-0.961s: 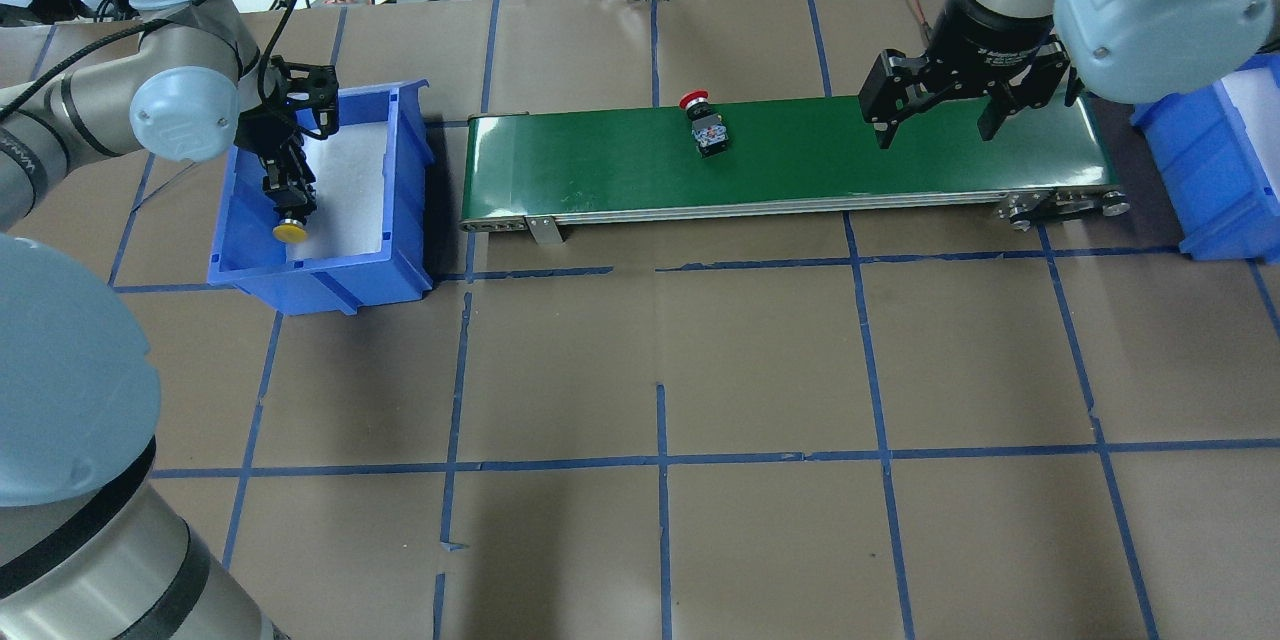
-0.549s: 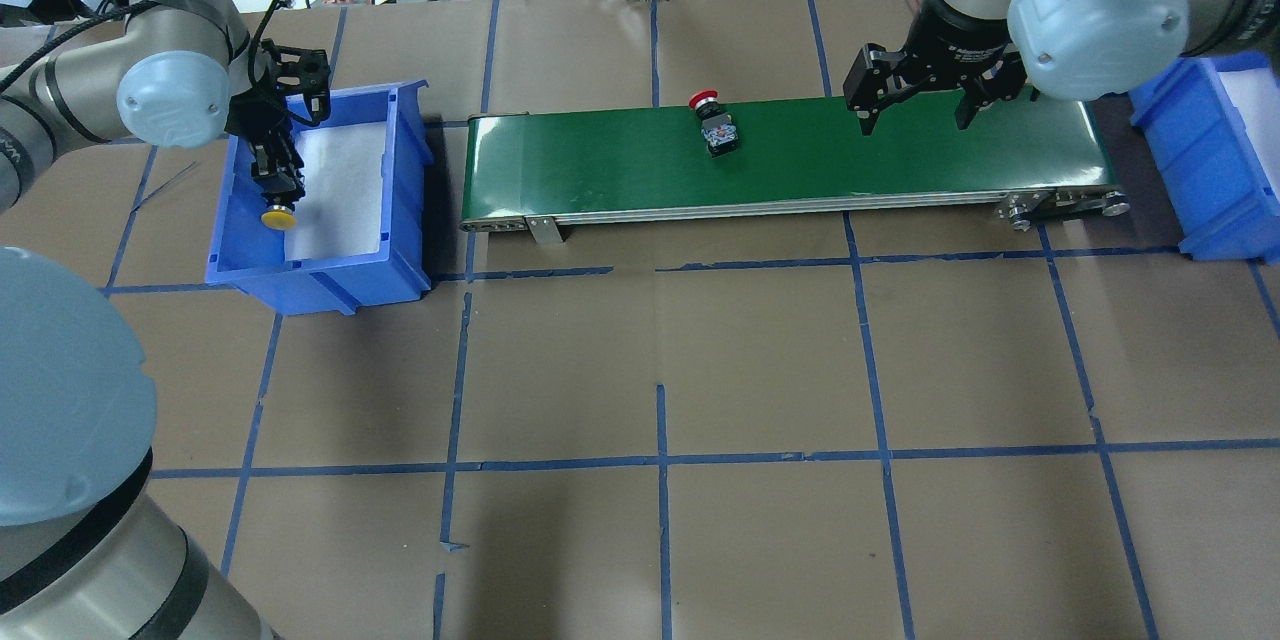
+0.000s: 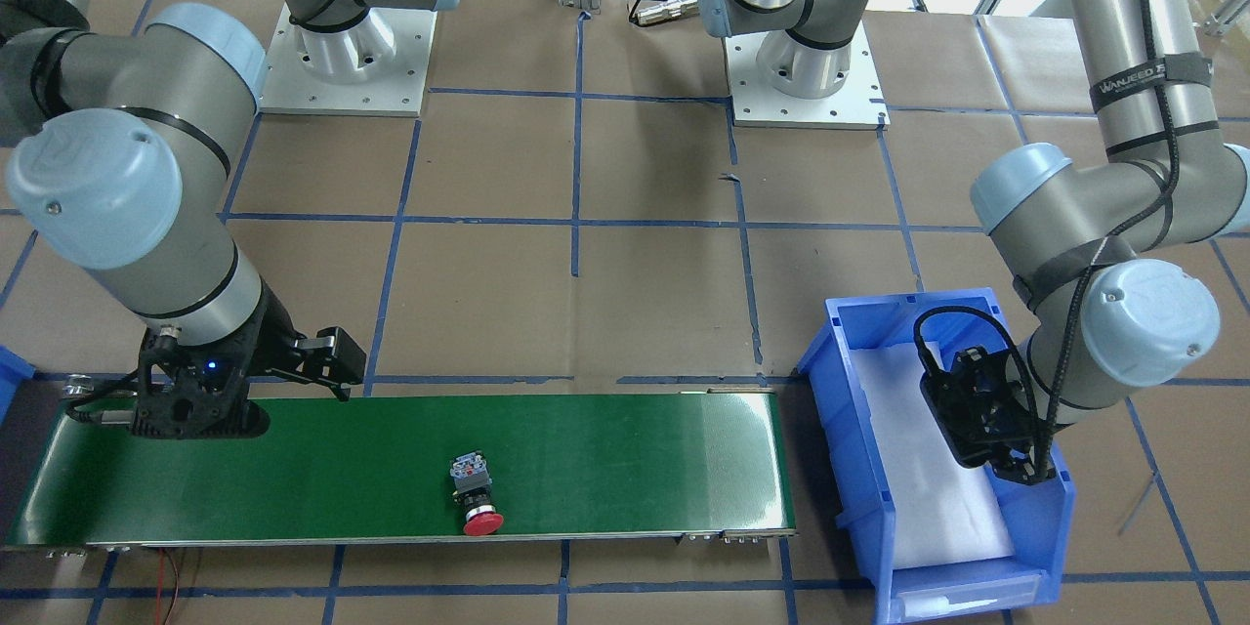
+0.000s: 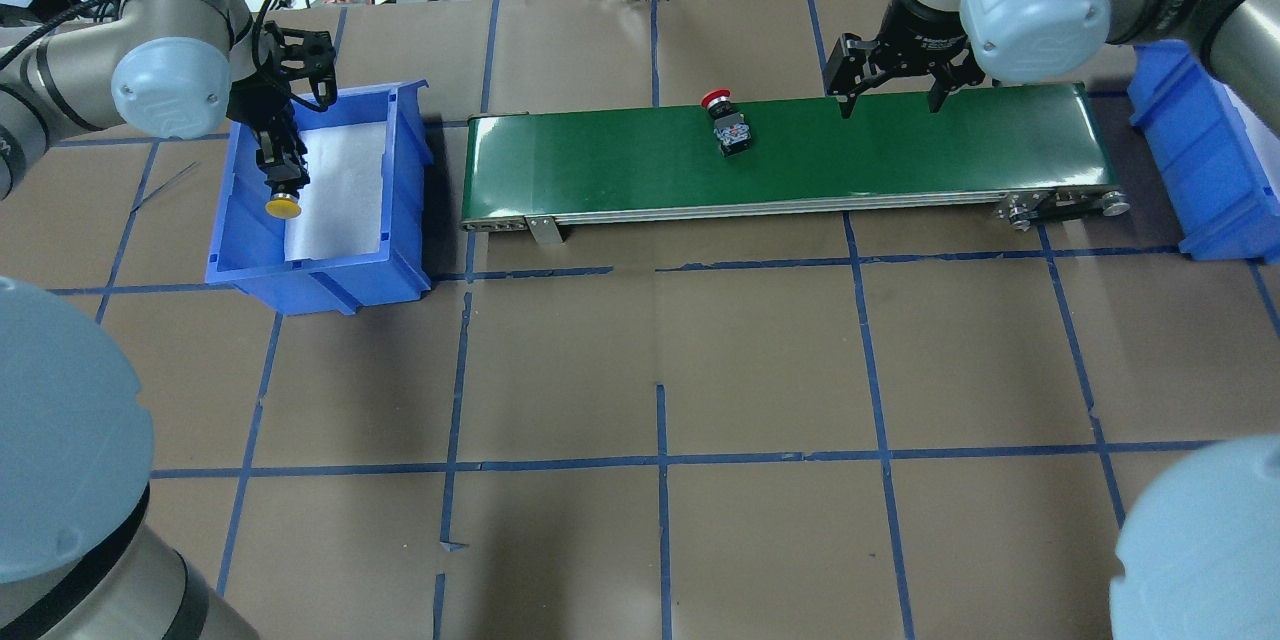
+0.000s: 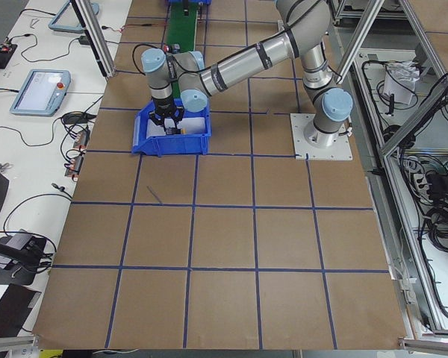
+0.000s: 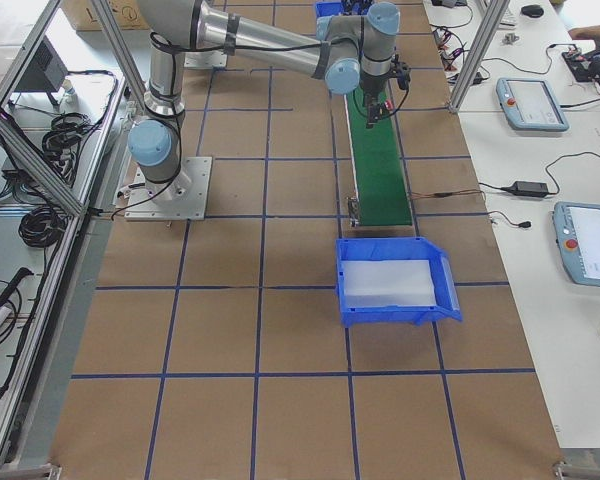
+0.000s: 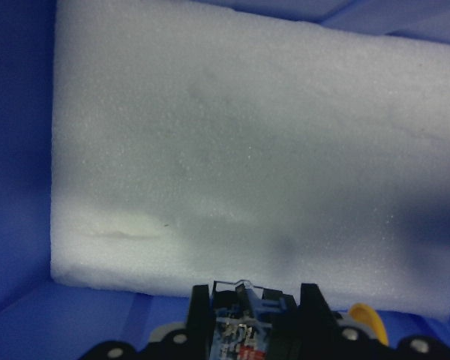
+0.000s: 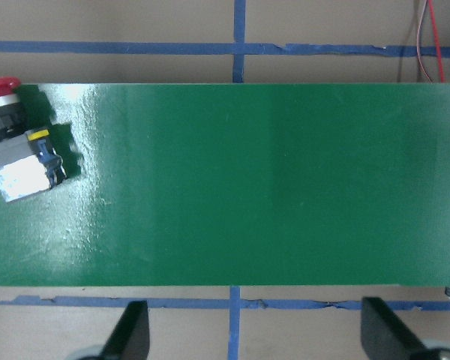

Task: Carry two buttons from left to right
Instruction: 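Grasp the red button with right gripper while left lifts yellow button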

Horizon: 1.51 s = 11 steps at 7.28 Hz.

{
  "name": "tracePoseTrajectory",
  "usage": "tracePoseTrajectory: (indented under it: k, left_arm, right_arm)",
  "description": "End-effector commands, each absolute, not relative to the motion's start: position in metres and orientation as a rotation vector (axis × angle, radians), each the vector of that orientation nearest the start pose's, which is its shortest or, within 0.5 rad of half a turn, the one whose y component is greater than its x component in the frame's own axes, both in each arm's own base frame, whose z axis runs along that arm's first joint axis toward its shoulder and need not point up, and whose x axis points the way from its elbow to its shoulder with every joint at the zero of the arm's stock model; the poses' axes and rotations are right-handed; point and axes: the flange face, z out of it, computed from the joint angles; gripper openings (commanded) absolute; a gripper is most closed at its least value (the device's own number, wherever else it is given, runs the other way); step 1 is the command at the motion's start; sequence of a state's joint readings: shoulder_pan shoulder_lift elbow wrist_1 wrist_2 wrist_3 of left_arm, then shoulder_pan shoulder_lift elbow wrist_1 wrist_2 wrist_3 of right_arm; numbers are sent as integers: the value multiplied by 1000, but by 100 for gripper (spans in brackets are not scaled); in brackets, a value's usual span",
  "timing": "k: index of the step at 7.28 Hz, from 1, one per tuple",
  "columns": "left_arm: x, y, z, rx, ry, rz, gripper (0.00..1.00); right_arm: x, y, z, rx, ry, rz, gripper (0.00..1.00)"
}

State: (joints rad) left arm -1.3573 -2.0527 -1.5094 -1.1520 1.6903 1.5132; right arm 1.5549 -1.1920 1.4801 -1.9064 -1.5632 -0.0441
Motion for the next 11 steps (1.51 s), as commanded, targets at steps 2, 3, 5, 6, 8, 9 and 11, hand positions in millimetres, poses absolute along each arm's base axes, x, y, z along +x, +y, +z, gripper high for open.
tracePoseTrajectory:
  k: [2, 3, 5, 6, 8, 9, 11]
  left_arm:
    - [-46, -650, 331, 1797, 2427, 67, 29]
    - [-51, -643, 346, 1769, 2444, 55, 29]
    - [-59, -625, 381, 1779, 2464, 12, 29]
    - [-62, -622, 387, 1775, 2470, -5, 29]
    - [-88, -625, 376, 1736, 2526, -27, 29]
    - [-101, -626, 370, 1743, 2524, -26, 29]
    - [-131, -629, 360, 1697, 2545, -54, 28]
  right_arm:
    - [155, -667, 316, -103, 3134, -96, 100]
    - [166, -667, 307, -77, 3134, -86, 100]
    - [176, -666, 300, -51, 3132, -69, 100]
    - [176, -668, 293, -58, 3134, -69, 100]
    - [188, -670, 288, -75, 3130, -90, 100]
    - [189, -672, 283, -77, 3130, -95, 100]
    - [191, -675, 278, -89, 3129, -115, 100]
